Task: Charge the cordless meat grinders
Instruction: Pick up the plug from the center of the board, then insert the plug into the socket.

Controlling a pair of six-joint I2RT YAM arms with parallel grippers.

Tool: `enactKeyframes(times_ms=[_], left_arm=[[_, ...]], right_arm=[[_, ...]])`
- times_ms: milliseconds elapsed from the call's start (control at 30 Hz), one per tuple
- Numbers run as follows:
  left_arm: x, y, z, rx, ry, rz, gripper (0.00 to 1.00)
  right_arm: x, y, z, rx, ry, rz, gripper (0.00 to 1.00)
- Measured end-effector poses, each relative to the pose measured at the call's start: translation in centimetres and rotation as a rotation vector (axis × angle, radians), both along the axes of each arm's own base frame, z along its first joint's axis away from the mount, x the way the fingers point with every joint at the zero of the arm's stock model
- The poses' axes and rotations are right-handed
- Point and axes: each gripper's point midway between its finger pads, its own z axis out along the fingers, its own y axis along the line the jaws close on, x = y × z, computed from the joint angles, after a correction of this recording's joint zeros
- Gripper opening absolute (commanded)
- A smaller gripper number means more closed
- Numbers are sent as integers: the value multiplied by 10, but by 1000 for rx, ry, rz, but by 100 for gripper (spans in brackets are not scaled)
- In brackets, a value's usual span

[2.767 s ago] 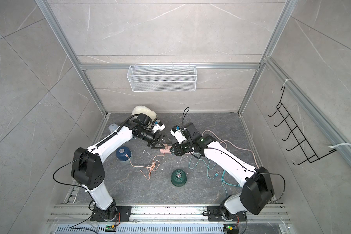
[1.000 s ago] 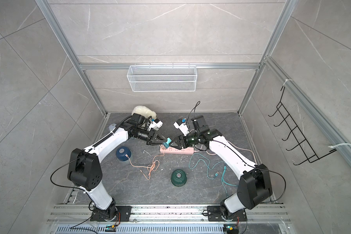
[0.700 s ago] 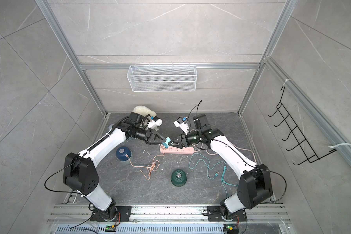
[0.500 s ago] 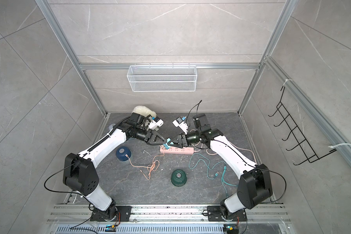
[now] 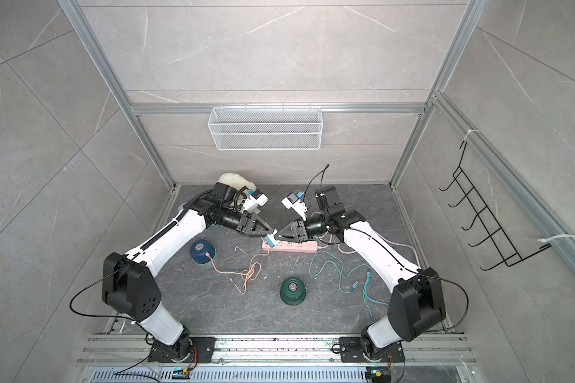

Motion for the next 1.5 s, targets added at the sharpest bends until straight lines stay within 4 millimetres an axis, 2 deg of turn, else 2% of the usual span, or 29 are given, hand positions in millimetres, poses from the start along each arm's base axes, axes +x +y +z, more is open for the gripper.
enactKeyframes(times_ms=[100, 200, 333, 467, 567, 767, 1033, 1300, 1500], left_arm=[[22, 13, 1, 53, -29, 90, 90], [48, 34, -10, 127, -22, 217, 95], [74, 60, -32, 268, -12, 372, 99], [82, 76, -45, 377, -36, 469, 99], [83, 88, -47, 408, -38, 520, 99], [96, 111, -49, 426, -30, 599, 99], [100, 117, -53, 434, -27, 612, 99], [104, 117, -63, 448, 0, 609, 99], [107, 116, -63, 443, -9, 611, 99]], right_arm=[[8, -6, -9, -91, -44, -51, 10], [26, -17, -26, -232, -109, -132, 11], [48, -40, -63, -444, -234, -194, 14], [62, -61, -97, -628, -349, -175, 15], [74, -74, -118, -755, -413, -109, 15], [100, -77, -154, -878, -516, 92, 16], [118, -77, -171, -930, -606, 229, 16], [116, -75, -188, -921, -605, 294, 16], [122, -73, -191, -893, -619, 294, 16]])
